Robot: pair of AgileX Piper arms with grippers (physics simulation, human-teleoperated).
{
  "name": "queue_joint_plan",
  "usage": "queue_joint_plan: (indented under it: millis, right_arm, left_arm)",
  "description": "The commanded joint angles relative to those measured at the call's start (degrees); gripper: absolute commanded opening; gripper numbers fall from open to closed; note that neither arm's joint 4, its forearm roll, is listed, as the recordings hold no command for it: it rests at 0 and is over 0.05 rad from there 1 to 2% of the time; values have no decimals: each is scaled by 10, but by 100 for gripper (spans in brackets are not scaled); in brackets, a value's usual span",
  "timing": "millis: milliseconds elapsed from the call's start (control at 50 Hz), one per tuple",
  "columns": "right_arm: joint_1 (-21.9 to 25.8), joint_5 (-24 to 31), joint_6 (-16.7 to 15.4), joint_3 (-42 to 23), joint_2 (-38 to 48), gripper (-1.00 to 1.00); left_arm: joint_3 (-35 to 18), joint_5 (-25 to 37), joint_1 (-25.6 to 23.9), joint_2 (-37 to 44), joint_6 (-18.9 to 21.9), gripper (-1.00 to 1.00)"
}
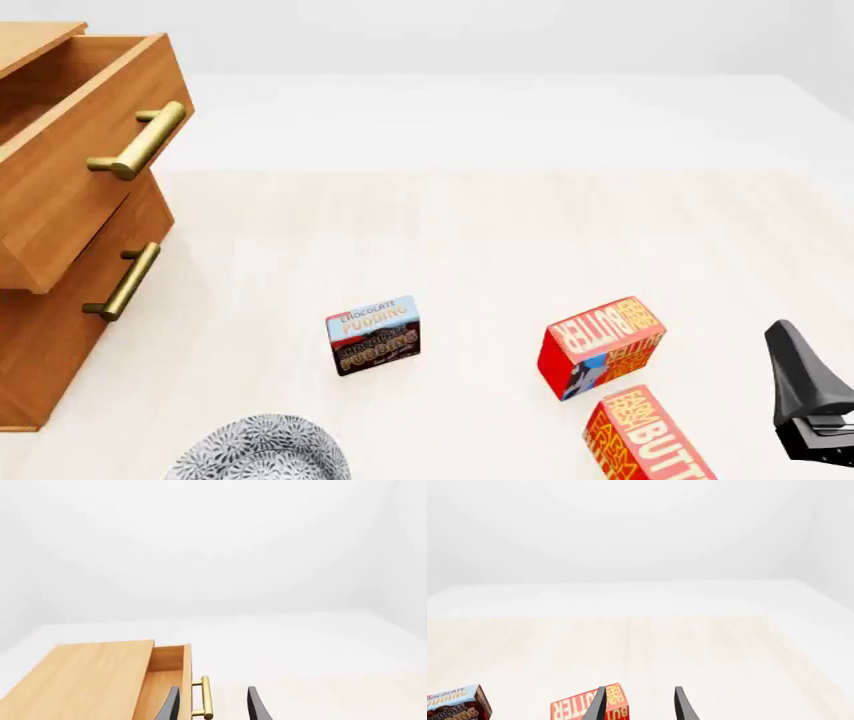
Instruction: Put the chocolate pudding in the top drawer of the cabinet and close it.
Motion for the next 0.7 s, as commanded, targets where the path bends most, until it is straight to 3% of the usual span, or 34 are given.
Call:
queue_joint_plan:
  millis: [20,120,240,400,480,540,700]
  right_arm:
    - [0,-2,-2,0,1,100]
    - [0,-2,-2,0,1,100]
    - [0,-2,-2,0,1,100]
    - [0,-2,-2,0,1,100]
    - [0,-2,-2,0,1,100]
    - [0,-2,-2,0,1,100]
    - [0,-2,-2,0,1,100]
  left_arm:
    - [-62,64,32,77,10,100]
    - [-109,112,44,115,10,100]
    - [-119,149,56,146,27,100]
    - [-172,210,56,214,2,100]
    - [-172,229,65,240,13,100]
    - [-160,244,62,254,-5,100]
    - [-138,255,71,249,-5,100]
